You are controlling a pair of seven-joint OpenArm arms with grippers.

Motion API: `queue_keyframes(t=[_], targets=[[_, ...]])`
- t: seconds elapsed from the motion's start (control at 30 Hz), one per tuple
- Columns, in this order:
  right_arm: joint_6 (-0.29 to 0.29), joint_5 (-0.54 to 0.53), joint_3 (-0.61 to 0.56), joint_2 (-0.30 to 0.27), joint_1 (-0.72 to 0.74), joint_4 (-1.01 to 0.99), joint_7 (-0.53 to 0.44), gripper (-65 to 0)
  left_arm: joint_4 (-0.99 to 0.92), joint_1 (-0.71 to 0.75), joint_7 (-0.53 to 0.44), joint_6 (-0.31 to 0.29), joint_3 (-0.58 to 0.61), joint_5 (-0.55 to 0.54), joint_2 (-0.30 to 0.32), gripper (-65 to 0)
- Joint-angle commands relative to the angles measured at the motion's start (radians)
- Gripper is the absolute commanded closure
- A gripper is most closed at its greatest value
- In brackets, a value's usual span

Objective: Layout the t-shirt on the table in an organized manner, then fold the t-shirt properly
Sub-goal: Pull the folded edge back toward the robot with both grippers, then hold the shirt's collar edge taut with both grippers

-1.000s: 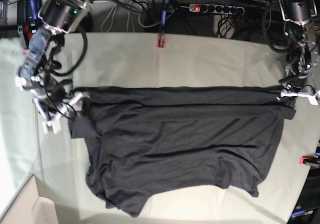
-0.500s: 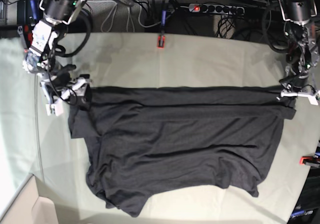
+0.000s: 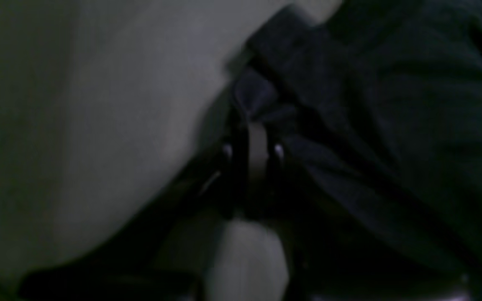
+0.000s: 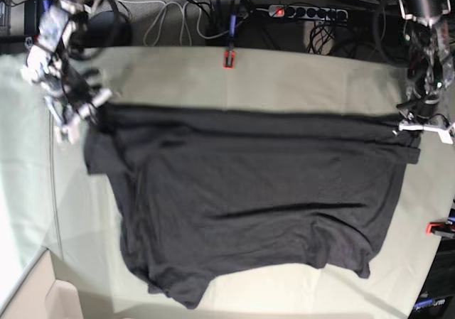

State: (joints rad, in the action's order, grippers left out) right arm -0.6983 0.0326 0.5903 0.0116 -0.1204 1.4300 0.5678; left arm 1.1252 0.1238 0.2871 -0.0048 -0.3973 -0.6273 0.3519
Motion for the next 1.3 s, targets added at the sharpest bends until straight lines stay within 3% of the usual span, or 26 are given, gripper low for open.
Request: queue_keyframes(t=[0.0, 0.2, 0.47, 0.97, 1.27], targets=[[0.0, -0.021, -0.003, -0.014, 0.001, 0.056, -0.032, 0.0, 0.057, 0.014, -0.022, -0.001, -0.007, -0.003, 0.022, 0.0], [0.0, -0.02, 0.0, -0.045, -0.115, 0.197, -0.032, 0.0, 0.238, 0.158, -0.021, 0.001, -0.059, 0.004, 0.016, 0.0], [0.0, -0.021, 0.0, -0.068, -0.255, 0.213, -0.042, 0.0, 0.275, 0.297, -0.022, -0.001, -0.121, -0.003, 0.017, 0.0], [0.0, -0.024, -0.003, -0.042, -0.332, 0.209, -0.042, -0.5, 0.264, 0.345, -0.024, -0.001, -0.121, 0.004, -0.012, 0.0], [0.0, -0.024, 0.035, -0.037, -0.333, 0.208, -0.041, -28.7, 0.264, 0.343, -0.021, -0.001, -0.119, 0.002, -0.017, -0.1]])
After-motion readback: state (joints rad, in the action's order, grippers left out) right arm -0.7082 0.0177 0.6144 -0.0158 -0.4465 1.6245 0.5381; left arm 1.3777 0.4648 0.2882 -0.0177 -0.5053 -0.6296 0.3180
